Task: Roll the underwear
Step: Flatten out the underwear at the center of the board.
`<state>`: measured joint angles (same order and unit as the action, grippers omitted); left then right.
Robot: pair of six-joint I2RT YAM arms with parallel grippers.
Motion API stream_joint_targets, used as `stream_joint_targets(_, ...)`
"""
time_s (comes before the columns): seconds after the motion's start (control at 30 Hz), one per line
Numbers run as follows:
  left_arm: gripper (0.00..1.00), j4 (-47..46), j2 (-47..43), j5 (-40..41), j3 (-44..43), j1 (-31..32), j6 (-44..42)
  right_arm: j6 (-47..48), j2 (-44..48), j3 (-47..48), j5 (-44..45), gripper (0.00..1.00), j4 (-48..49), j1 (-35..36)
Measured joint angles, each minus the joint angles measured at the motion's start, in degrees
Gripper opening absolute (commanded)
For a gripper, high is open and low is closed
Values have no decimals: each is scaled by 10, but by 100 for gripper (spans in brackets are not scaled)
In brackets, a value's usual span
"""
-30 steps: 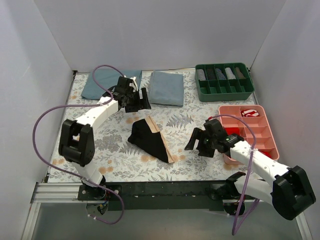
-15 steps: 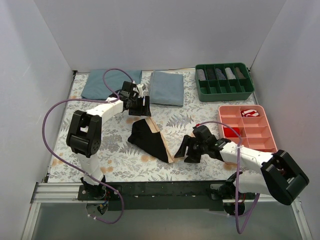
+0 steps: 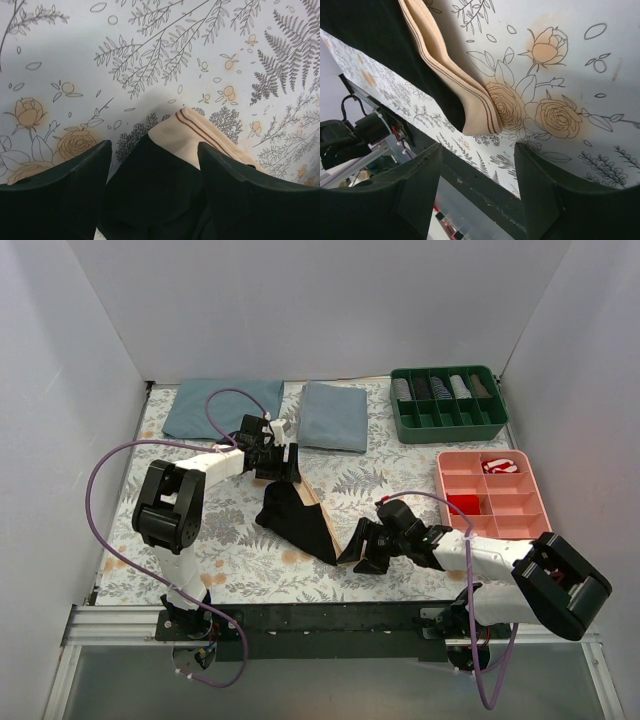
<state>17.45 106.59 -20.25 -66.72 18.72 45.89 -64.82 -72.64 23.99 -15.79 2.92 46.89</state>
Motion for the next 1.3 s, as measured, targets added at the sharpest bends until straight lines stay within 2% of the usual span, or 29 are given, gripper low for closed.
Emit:
stream_joint_targets(0.4, 40, -41, 0, -49, 0, -6, -4, -68, -21, -32, -9, 56, 81, 7)
stream_joint_targets(0.43, 39, -42, 0, -52, 0, -6, -3, -71, -24, -32, -10, 53, 85, 7)
stream_joint_targets(0.7, 29, -47, 0, -85, 0, -6, 12, -91, -57, -32, -12, 50, 130, 8)
stream_joint_targets(0.77, 27, -50, 0, -92, 2, -6, 16, -93, -63, -32, -11, 38, 137, 8)
stream_joint_targets(0.87, 24, -54, 0, -100, 6, -6, 18, -96, -73, -32, -8, 30, 140, 7)
stream_joint_targets(0.9, 23, -54, 0, -102, 7, -6, 19, -96, -75, -31, -7, 22, 142, 6)
stream_joint_targets(0.93, 22, -54, 0, -104, 7, -6, 20, -96, -77, -31, -7, 20, 141, 6)
stream_joint_targets(0.97, 22, -55, 0, -106, 8, -6, 20, -93, -80, -31, -5, 14, 141, 5)
stream_joint_targets(1.03, 23, -55, 0, -107, 8, -6, 20, -93, -84, -31, -4, 13, 140, 3)
stream_joint_targets(1.07, 32, -55, 0, -107, 9, -6, 20, -93, -85, -31, -3, 13, 139, 2)
stream_joint_targets(1.17, 39, -55, 0, -103, 11, -6, 20, -89, -85, -31, -2, 7, 138, 0)
stream_joint_targets(1.2, 44, -55, 0, -100, 11, -6, 20, -87, -85, -30, -2, 1, 136, 0)
stream_joint_targets(1.3, 53, -60, -1, -76, 11, -6, 18, -83, -90, -25, -2, 1, 135, 0)
